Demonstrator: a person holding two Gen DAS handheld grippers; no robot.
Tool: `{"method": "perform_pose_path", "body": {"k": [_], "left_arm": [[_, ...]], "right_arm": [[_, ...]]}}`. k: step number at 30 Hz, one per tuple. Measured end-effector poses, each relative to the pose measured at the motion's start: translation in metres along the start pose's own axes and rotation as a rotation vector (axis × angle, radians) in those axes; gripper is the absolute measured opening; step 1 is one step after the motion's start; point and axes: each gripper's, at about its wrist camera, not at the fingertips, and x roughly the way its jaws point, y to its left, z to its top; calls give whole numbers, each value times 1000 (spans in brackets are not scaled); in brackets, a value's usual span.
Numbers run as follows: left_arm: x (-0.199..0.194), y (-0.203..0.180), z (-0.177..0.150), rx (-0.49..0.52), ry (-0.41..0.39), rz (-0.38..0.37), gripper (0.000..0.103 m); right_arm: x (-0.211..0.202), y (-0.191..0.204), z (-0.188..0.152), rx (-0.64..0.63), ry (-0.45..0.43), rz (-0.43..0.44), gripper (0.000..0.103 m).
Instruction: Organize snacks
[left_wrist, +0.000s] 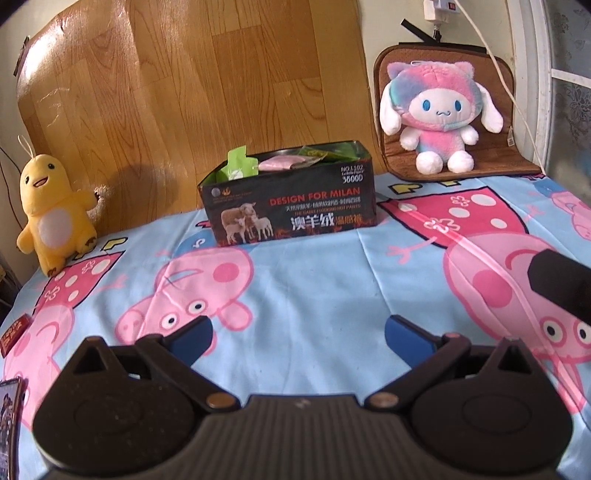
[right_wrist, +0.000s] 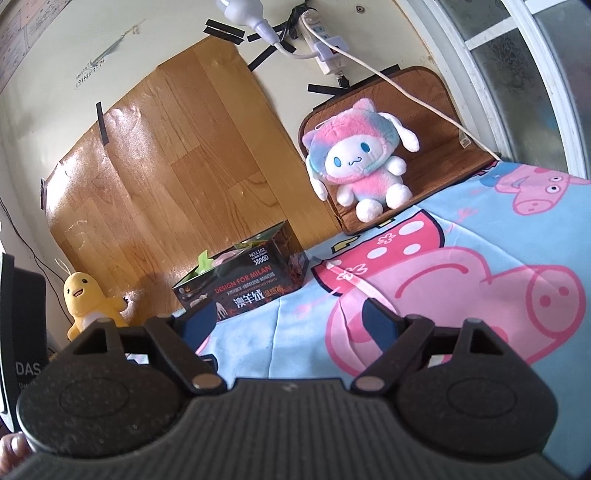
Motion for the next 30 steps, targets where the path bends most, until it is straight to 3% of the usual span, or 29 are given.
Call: {"method": "perform_pose_path", "body": {"k": [30], "left_arm": [[17, 2, -16, -17, 113, -20, 103]], "right_arm": [[8, -3, -5, 10, 56, 3, 88]]}}
